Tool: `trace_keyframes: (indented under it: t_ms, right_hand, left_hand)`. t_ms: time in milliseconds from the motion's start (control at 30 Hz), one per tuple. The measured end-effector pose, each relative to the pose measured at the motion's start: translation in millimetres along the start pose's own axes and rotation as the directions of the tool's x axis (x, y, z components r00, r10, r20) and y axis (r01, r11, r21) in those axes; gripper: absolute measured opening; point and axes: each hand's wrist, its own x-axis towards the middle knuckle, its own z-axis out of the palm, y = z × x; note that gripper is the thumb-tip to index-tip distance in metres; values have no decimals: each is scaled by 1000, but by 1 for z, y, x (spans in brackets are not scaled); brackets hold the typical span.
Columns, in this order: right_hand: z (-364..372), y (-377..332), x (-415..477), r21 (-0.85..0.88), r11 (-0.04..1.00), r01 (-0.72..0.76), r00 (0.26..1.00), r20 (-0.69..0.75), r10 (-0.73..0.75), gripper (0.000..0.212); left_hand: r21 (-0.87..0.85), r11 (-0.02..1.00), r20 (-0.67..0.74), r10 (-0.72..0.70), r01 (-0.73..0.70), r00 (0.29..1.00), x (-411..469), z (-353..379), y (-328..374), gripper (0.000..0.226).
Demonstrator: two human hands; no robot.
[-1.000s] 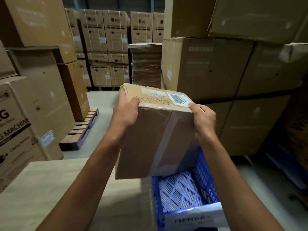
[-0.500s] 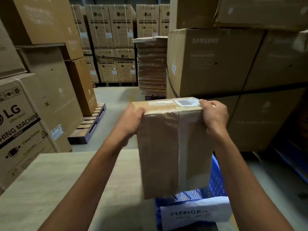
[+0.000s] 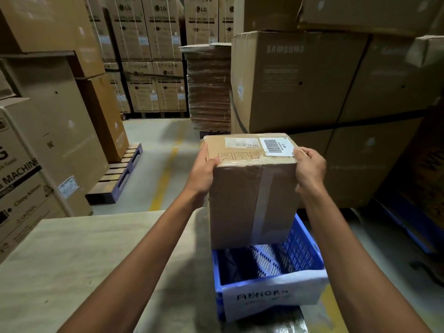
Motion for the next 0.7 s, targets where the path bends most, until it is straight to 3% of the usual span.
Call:
trace_keyframes:
  t_ms: [100, 233, 500, 700]
  right_hand:
    - [-5, 5, 5, 32, 999, 17, 1000, -1, -17, 24]
    - [-11, 7, 15, 66, 996, 54, 999, -9, -53, 21]
    - [-6, 61, 39, 18, 999, -40, 993, 109, 38, 15]
    - [3, 116, 29, 38, 993, -115, 976, 191, 106, 26]
  left_hand:
    - [10, 999, 30, -44, 44, 999, 7, -2, -3, 48]
    - [76, 993, 88, -101, 94, 991, 18, -3, -13, 82]
    - [63, 972, 82, -229, 225, 970, 26, 7, -87, 80]
    - [118, 955, 87, -282, 272, 955, 17, 0, -126, 58]
